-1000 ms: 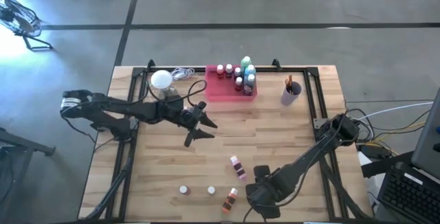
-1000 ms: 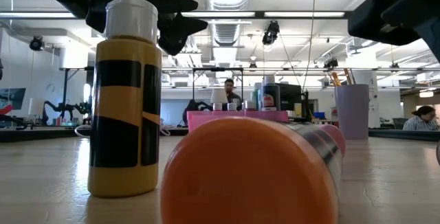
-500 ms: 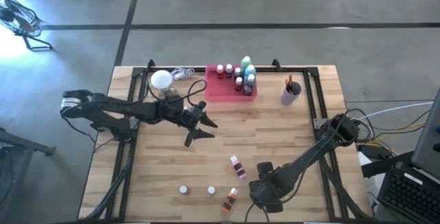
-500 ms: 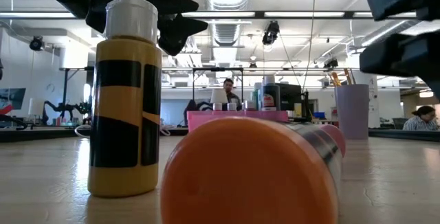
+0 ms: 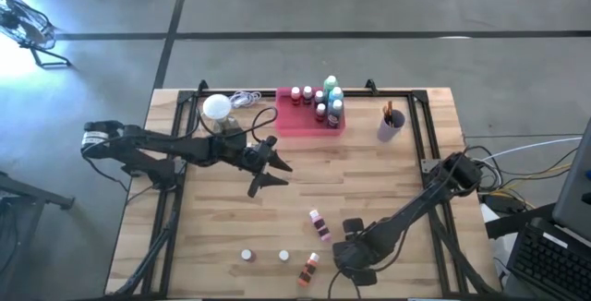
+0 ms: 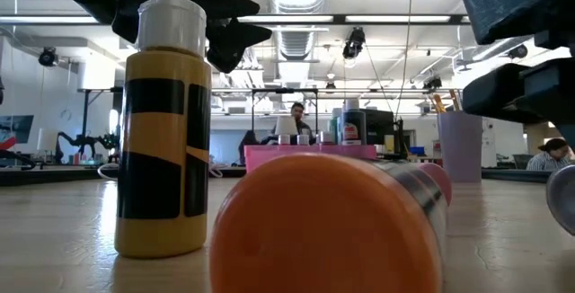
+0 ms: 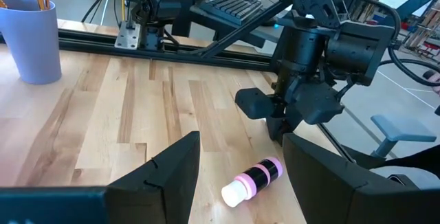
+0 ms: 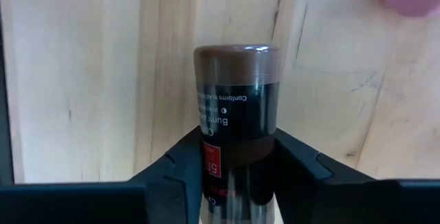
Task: Pick & Place Paint Supplies
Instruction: Put the dark brown black paint bottle into the pink bin
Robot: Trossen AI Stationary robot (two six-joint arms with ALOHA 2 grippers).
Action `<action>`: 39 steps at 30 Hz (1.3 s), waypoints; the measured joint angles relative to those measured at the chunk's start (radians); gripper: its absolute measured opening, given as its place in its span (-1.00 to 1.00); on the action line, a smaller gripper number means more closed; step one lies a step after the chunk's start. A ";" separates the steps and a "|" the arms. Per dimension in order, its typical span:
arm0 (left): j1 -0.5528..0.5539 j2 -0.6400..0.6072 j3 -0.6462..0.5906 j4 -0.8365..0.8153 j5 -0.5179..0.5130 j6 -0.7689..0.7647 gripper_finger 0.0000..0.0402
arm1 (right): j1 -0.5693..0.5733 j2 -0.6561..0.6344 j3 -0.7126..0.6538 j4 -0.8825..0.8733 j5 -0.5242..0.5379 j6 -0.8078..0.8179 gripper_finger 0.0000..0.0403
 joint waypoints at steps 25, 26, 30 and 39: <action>-0.033 0.001 0.000 0.399 -0.036 0.150 0.06 | 0.134 -0.436 0.057 0.192 1.298 -0.322 -0.46; -0.040 0.001 0.000 0.455 -0.036 0.164 0.06 | 0.133 -0.451 0.050 0.272 1.310 -0.403 -0.46; -0.069 0.001 0.006 0.636 -0.034 0.240 0.06 | 0.127 -0.480 0.046 0.629 1.247 -0.799 -0.46; -0.115 0.044 0.107 0.662 0.026 0.420 0.06 | 0.107 -0.497 0.074 1.200 0.602 -1.433 -0.46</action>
